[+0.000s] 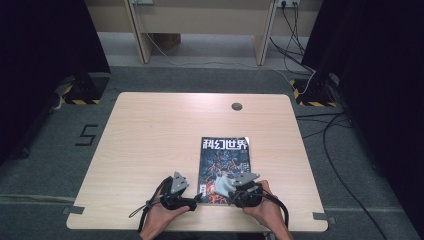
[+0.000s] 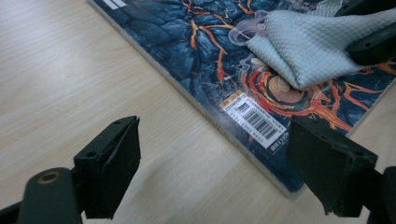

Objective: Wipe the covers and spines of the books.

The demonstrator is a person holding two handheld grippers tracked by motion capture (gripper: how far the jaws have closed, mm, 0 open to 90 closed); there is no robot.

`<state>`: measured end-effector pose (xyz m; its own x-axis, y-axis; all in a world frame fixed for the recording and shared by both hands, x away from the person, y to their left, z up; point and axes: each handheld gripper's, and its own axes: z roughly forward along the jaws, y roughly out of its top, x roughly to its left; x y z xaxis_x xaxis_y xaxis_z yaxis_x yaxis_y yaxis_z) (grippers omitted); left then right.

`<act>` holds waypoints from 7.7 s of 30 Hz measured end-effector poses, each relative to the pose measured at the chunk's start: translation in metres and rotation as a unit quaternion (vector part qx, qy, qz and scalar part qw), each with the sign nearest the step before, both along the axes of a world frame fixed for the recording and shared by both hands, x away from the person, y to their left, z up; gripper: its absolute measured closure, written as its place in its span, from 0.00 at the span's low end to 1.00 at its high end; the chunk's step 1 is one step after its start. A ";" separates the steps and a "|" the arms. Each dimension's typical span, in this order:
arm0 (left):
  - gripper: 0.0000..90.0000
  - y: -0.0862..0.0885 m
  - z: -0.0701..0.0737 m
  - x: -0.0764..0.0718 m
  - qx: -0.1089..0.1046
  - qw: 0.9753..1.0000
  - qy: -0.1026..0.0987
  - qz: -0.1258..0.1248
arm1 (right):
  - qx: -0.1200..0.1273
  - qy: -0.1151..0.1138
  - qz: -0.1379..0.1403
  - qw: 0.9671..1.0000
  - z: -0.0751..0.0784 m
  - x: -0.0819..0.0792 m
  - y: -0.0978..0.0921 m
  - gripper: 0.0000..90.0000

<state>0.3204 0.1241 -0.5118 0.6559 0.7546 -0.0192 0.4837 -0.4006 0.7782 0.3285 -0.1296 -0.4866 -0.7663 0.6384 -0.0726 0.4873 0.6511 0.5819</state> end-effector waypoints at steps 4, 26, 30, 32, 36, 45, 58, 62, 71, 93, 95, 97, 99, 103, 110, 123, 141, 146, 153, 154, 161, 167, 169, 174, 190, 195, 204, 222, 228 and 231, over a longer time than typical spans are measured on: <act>0.17 -0.004 -0.004 -0.001 0.016 1.000 -0.010 -0.004 | 0.010 0.004 0.007 1.000 -0.001 -0.001 -0.001 0.69; 0.16 0.000 -0.008 0.000 -0.009 1.000 -0.003 0.000 | 0.014 -0.006 -0.036 0.999 -0.002 0.016 -0.027 0.68; 0.16 0.001 -0.008 0.001 -0.009 1.000 0.000 -0.002 | 0.015 -0.007 -0.051 0.999 -0.002 0.037 -0.032 0.68; 0.16 0.002 -0.008 0.003 -0.014 1.000 0.005 -0.006 | 0.015 -0.011 -0.062 0.998 -0.002 0.048 -0.034 0.68; 0.16 0.003 -0.009 0.005 -0.024 0.999 0.021 -0.005 | 0.013 -0.013 -0.076 0.997 -0.002 0.066 -0.035 0.68; 0.16 0.005 -0.009 0.008 -0.030 0.999 0.034 -0.010 | 0.023 -0.018 -0.102 0.994 -0.004 0.097 -0.036 0.68; 0.16 0.004 -0.009 0.007 -0.027 0.999 0.028 -0.010 | 0.028 -0.021 -0.142 0.989 -0.005 0.132 -0.033 0.68; 0.16 0.005 -0.009 0.008 -0.028 0.999 0.030 -0.009 | 0.019 -0.024 -0.151 0.988 -0.004 0.145 -0.032 0.68; 0.17 0.005 -0.009 0.008 -0.031 0.999 0.032 -0.009 | 0.059 -0.018 -0.209 0.976 -0.007 0.169 -0.040 0.68; 0.18 0.005 -0.009 0.008 -0.034 0.999 0.034 -0.008 | 0.016 -0.039 -0.213 0.976 -0.004 0.168 -0.028 0.73; 0.18 0.005 -0.009 0.007 -0.028 0.999 0.031 -0.009 | -0.001 -0.047 -0.193 0.980 -0.004 0.165 -0.017 0.75; 0.18 0.005 -0.009 0.007 -0.029 0.999 0.032 -0.008 | 0.007 -0.030 -0.163 0.986 -0.003 0.162 -0.006 0.75; 0.18 0.005 -0.009 0.007 -0.031 0.999 0.033 -0.008 | 0.004 -0.030 -0.137 0.990 -0.003 0.158 0.009 0.75; 0.18 0.005 -0.009 0.007 -0.030 0.999 0.032 -0.007 | 0.001 -0.027 -0.122 0.992 -0.003 0.164 0.032 0.75; 0.18 0.005 -0.009 0.007 -0.029 0.999 0.032 -0.007 | 0.021 -0.010 -0.103 0.994 -0.004 0.178 0.067 0.74; 0.18 0.004 -0.009 0.006 -0.029 0.999 0.030 -0.005 | 0.021 0.002 -0.017 1.000 -0.003 0.140 0.083 0.74; 0.19 0.005 -0.009 0.006 -0.036 0.999 0.035 -0.002 | 0.014 0.016 0.039 0.999 -0.002 0.065 0.055 0.73; 0.19 0.004 -0.009 0.006 -0.036 0.999 0.035 -0.002 | 0.011 0.018 0.011 1.000 0.000 0.063 0.031 0.73; 0.19 0.004 -0.009 0.006 -0.036 0.999 0.035 -0.003 | 0.014 0.010 -0.061 0.998 0.000 0.077 -0.014 0.73; 0.19 0.004 -0.009 0.006 -0.036 0.999 0.035 -0.003 | 0.013 0.007 -0.069 0.998 0.000 0.079 -0.019 0.73; 0.19 0.005 -0.009 0.006 -0.035 0.999 0.035 -0.003 | -0.007 -0.001 -0.074 0.997 0.001 0.070 -0.019 0.73; 0.19 0.005 -0.009 0.006 -0.035 0.999 0.034 -0.003 | 0.004 0.013 -0.033 0.999 0.001 0.038 -0.012 0.73; 0.19 0.005 -0.009 0.006 -0.036 0.999 0.035 -0.004 | 0.006 0.014 -0.025 1.000 0.001 0.027 -0.013 0.73; 0.19 0.005 -0.009 0.006 -0.036 0.999 0.035 -0.004 | 0.013 0.011 -0.011 1.000 -0.001 0.002 -0.021 0.73; 0.19 0.005 -0.009 0.006 -0.035 0.999 0.035 -0.004 | 0.016 -0.009 -0.042 0.999 -0.002 0.001 -0.041 0.73; 0.19 0.004 -0.009 0.006 -0.036 0.999 0.034 -0.003 | 0.016 -0.020 -0.069 0.997 -0.003 0.025 -0.045 0.73; 0.19 0.004 -0.009 0.006 -0.035 0.999 0.034 -0.005 | 0.020 -0.024 -0.098 0.995 -0.004 0.065 -0.042 0.71; 0.20 0.004 -0.009 0.006 -0.034 0.999 0.035 -0.005 | 0.027 -0.028 -0.172 0.984 -0.005 0.127 -0.043 0.72; 0.20 0.004 -0.009 0.006 -0.035 0.999 0.035 -0.006 | 0.037 -0.028 -0.194 0.980 -0.005 0.143 -0.046 0.73; 0.19 0.005 -0.009 0.007 -0.036 0.999 0.036 -0.008 | 0.035 -0.031 -0.195 0.980 -0.005 0.143 -0.045 0.76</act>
<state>0.3274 0.1286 -0.5210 0.6635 0.7384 -0.1206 0.5328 -0.3531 0.7691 0.4718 -0.1742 -0.4920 -0.4585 0.8869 -0.0566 0.6534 0.3796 0.6550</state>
